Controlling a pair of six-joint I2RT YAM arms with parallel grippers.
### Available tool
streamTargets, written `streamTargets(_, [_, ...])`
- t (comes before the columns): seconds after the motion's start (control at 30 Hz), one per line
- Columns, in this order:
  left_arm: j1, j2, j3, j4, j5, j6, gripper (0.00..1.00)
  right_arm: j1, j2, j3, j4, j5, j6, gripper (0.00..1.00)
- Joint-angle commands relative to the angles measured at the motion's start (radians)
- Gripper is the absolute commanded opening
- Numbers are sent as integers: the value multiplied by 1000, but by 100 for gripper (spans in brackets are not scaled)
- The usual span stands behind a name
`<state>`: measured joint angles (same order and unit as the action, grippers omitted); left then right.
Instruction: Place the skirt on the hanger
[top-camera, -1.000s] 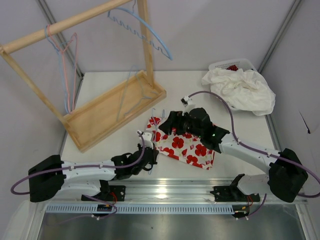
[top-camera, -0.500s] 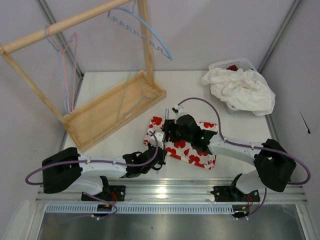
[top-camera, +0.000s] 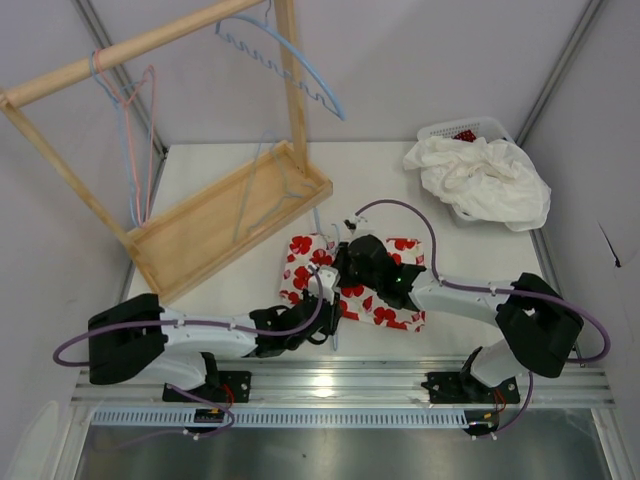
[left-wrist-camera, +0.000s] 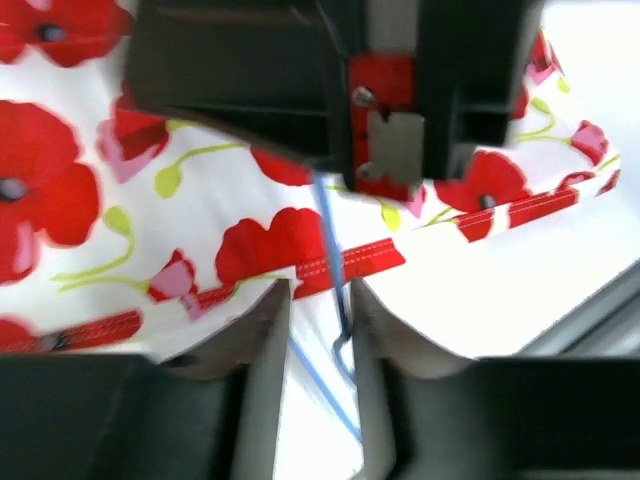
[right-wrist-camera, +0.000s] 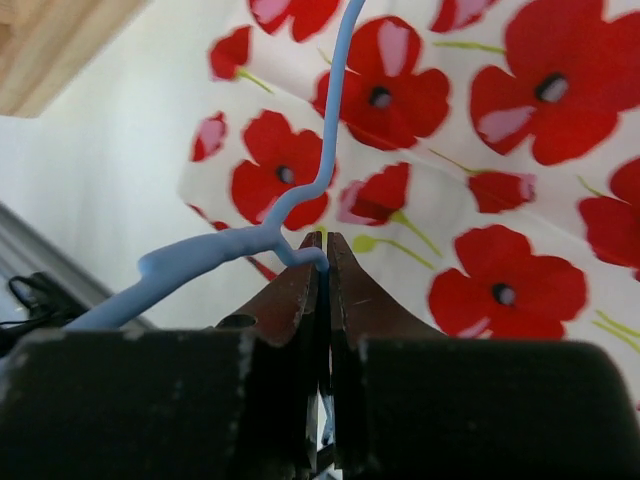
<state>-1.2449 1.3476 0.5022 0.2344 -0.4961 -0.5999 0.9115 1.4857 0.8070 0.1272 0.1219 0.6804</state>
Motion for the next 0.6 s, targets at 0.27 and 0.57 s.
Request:
streamTargets(0.27, [111,-359,-42,-217,8,-116,51,-83,-131,-123,-47,125,-70,0])
streamTargets(0.57, [343,-268,13,-207,65,-95,74,-92,-197,-166,-77,177,-56,0])
